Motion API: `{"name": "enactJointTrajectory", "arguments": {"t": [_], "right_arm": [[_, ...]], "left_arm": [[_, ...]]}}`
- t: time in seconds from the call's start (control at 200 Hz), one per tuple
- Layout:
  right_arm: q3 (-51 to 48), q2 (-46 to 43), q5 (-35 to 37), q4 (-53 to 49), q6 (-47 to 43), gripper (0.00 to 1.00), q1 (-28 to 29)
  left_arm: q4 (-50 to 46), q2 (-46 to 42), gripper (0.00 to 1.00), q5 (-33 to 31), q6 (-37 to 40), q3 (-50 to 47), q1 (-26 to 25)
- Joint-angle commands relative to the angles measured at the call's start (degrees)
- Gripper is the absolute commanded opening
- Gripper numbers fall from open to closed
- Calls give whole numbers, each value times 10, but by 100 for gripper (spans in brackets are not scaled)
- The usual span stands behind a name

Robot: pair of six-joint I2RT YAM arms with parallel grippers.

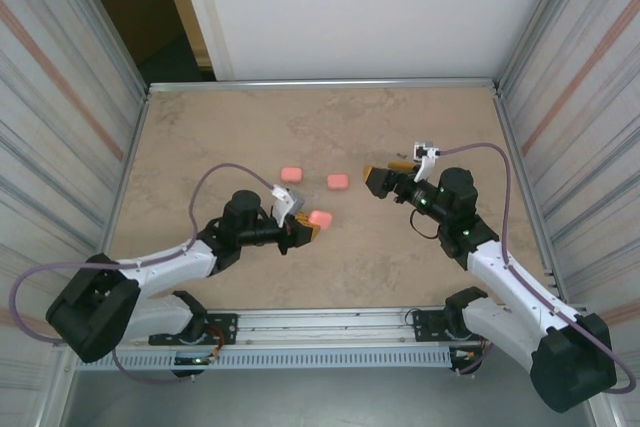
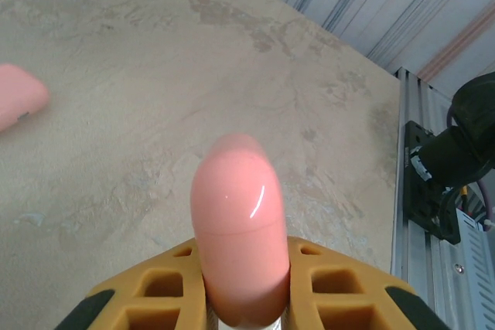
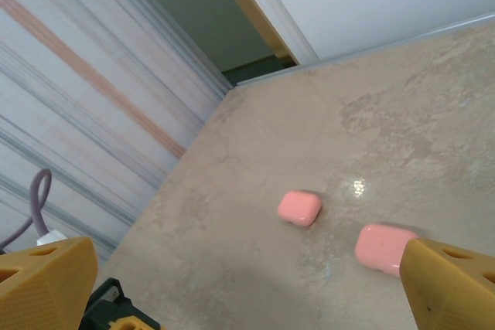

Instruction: Insert the wireless bluetooth earbuds into the charging case

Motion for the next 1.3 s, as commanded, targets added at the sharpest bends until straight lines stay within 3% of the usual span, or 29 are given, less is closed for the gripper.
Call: {"name": "enactJointTrajectory", "arguments": {"t": [0.0,0.506,0.902,1.293], "right_arm": [[-5,-9,0,1,7,99,-4],[-6,-9,3,-26,-10,99,-11],[-3,-5,14,-51,-19,99,-10],[8,-4,20,-72,-33,99,-11]], "left_arm": [[30,11,0,-43,-34,1,-6],[20,95,0,-63,-104,16,-7],[-40,146,0,-79,-111,64,-7],[-122,175,9,-101,-109,105,-8]]}}
